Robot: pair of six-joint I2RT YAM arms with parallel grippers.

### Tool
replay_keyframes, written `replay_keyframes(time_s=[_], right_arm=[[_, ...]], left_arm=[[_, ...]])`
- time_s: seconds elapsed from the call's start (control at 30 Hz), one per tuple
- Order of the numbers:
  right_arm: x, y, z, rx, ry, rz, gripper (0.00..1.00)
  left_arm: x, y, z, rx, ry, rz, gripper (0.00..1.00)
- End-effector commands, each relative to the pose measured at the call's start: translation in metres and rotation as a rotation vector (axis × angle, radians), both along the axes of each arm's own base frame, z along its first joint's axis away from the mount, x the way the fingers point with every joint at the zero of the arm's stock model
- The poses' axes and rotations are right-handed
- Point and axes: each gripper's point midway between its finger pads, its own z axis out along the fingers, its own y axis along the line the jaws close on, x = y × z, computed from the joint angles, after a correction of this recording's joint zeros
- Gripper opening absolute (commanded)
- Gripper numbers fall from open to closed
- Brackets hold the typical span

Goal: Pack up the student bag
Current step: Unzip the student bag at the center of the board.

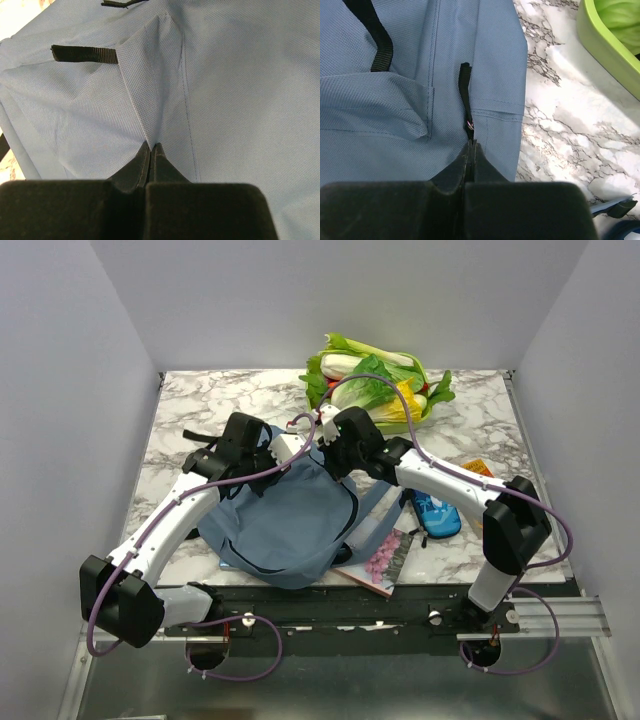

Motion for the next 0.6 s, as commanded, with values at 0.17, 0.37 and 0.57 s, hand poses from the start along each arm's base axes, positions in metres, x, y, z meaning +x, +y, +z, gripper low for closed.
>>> replay_keyframes(time_s=[0.17, 0.37, 0.57], right_arm=[[-0.002, -0.006, 0.040, 0.097, -0.063, -0.034, 0.01], [-0.026, -0.003, 0.065, 0.221, -0.057, 0.019, 0.01], [-0.052, 0.003, 0.064, 0.289, 0.009, 0.100, 0.01]], left_arm=[[0.006, -0.004, 0.021, -0.052, -0.069, 0.008, 0.00], [0.018, 0.002, 0.011, -0.016, -0.062, 0.073, 0.00], [0.021, -0.001, 0.007, -0.021, -0.044, 0.078, 0.00]])
